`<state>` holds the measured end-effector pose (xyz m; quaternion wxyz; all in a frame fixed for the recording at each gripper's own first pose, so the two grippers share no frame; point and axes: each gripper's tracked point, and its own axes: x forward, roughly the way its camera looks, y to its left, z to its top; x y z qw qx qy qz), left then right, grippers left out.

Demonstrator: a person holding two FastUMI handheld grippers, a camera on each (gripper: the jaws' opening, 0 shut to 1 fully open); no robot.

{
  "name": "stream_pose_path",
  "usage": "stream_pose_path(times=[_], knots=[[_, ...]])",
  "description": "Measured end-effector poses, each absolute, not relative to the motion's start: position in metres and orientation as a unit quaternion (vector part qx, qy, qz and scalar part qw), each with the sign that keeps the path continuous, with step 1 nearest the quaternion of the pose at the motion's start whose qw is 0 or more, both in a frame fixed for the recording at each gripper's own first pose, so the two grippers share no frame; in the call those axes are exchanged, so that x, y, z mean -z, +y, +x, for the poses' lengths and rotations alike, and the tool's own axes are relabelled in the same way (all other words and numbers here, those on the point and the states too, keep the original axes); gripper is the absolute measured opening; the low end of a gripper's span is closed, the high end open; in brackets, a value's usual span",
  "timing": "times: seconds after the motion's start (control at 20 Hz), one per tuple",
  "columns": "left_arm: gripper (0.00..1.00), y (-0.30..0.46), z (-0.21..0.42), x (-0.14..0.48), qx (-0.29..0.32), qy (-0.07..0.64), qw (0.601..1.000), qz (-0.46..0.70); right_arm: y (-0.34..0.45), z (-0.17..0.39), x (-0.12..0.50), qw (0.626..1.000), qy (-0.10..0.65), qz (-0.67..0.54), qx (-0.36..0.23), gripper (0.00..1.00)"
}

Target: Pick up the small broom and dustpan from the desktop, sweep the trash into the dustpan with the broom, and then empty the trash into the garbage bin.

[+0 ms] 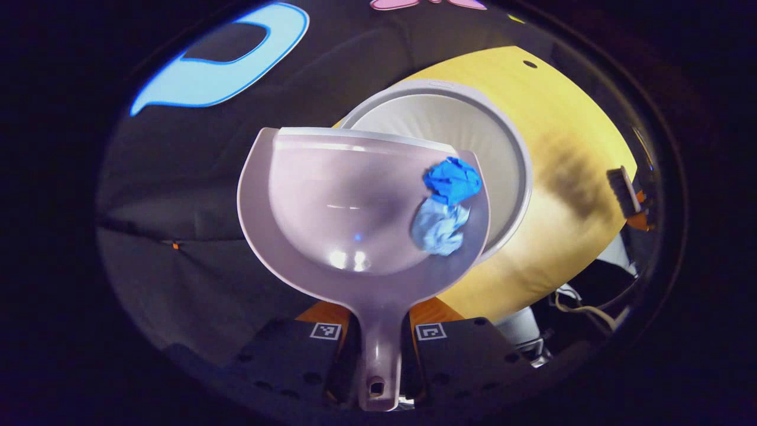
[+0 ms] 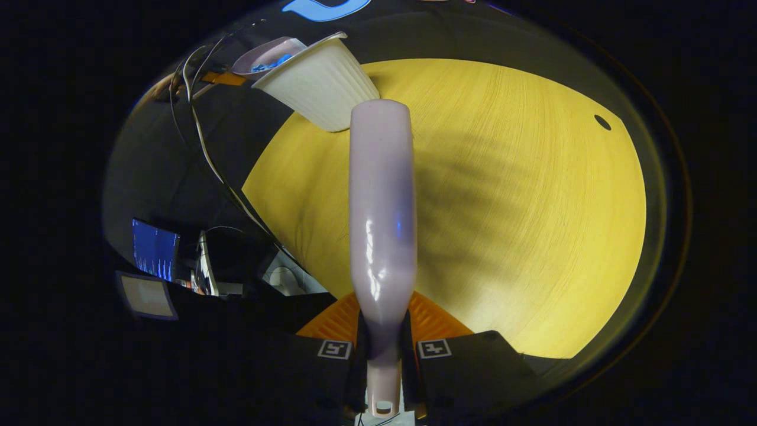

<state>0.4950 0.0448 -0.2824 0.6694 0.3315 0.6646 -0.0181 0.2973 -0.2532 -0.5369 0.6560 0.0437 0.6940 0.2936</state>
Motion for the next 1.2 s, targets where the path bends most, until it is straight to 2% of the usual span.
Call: stream_pose_path(times=[0.2,0.35,0.6,0.85,1.05,1.2], knots=[[0.29,0.039,0.489,0.287,0.027,0.637,0.616,0.463,-0.249,0.297,0.538,0.659,0.692,0.052,-0.291,0.26],[0.30,0.045,0.487,0.289,0.026,0.631,0.616,0.471,-0.248,0.300,0.537,0.661,0.691,0.070,-0.284,0.27],[0.29,0.045,0.491,0.286,0.006,0.614,0.678,0.404,-0.262,0.311,0.544,0.667,0.694,0.071,-0.262,0.26],[0.29,0.011,0.496,0.286,0.002,0.537,0.799,0.273,-0.284,0.324,0.540,0.685,0.689,0.062,-0.227,0.26],[0.29,-0.046,0.504,0.319,0.055,0.467,0.864,0.180,-0.299,0.329,0.536,0.708,0.679,0.060,-0.187,0.26],[0.29,-0.126,0.504,0.345,0.125,0.453,0.879,0.087,-0.304,0.325,0.539,0.713,0.678,0.039,-0.172,0.26]])
